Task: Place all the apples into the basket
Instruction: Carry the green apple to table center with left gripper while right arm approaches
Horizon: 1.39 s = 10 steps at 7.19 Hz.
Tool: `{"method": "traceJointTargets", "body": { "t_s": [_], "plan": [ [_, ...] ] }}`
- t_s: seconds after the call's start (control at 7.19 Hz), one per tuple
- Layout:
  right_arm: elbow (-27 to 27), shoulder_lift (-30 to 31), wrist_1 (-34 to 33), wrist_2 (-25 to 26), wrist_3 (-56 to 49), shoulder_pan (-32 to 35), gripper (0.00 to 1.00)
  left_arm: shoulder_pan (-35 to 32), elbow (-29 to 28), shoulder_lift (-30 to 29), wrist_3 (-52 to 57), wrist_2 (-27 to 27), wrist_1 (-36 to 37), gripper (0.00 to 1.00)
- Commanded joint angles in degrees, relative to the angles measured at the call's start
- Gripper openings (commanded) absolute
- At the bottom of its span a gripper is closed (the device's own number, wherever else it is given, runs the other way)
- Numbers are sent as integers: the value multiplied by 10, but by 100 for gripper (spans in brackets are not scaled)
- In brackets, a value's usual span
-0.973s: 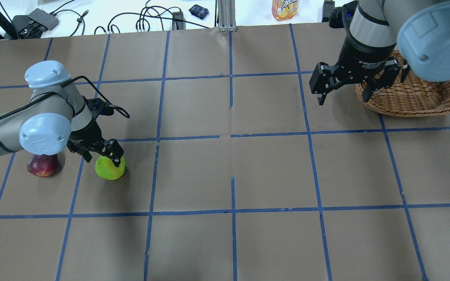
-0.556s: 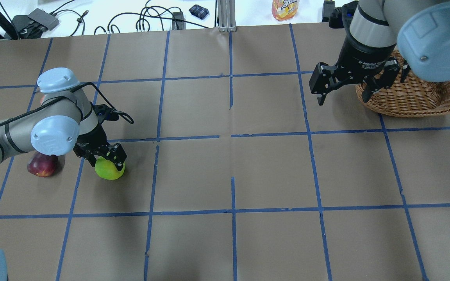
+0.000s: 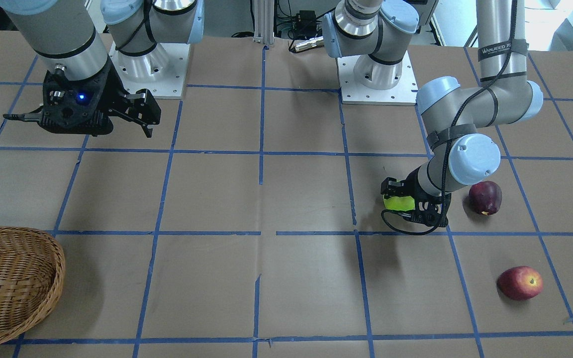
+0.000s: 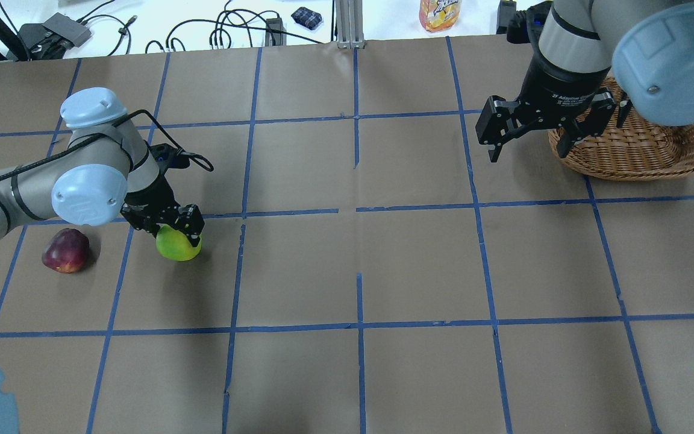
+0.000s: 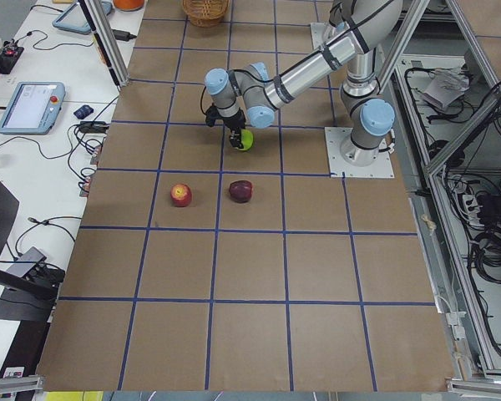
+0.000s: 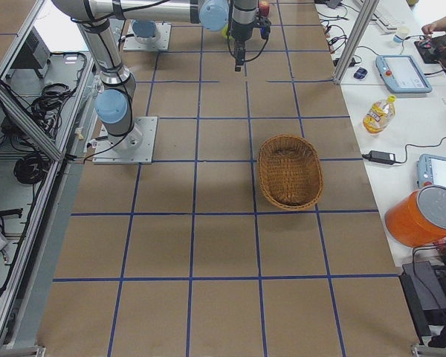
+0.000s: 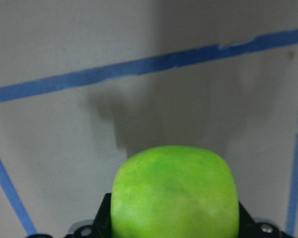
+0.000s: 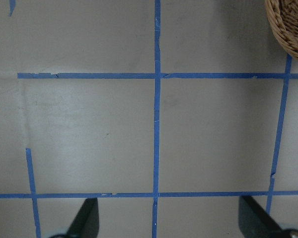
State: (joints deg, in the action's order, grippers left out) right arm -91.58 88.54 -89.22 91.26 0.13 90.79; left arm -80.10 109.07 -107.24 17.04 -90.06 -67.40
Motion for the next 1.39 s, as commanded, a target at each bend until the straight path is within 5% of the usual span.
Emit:
{"method": "traceJointTargets", "body": {
  "t_s": [0.0,0.42,0.83,0.97,1.25],
  "plan": [
    [0,1,0,3,0,0,100,-101,-81,-12,-168,62,-25,26],
    [-10,8,-2,1,0,0,100,-234,-118,-59,-333,138,42,28],
    [-14,8,-8,1,0,0,100,-269,-119,-112,-358,139,116,28],
    [-14,9,-7,1,0,0,100,-269,-119,-118,-358,140,116,41],
    [-19,9,-7,1,-1,0,100,-272,-119,-125,-379,140,125,94]
  ]
}}
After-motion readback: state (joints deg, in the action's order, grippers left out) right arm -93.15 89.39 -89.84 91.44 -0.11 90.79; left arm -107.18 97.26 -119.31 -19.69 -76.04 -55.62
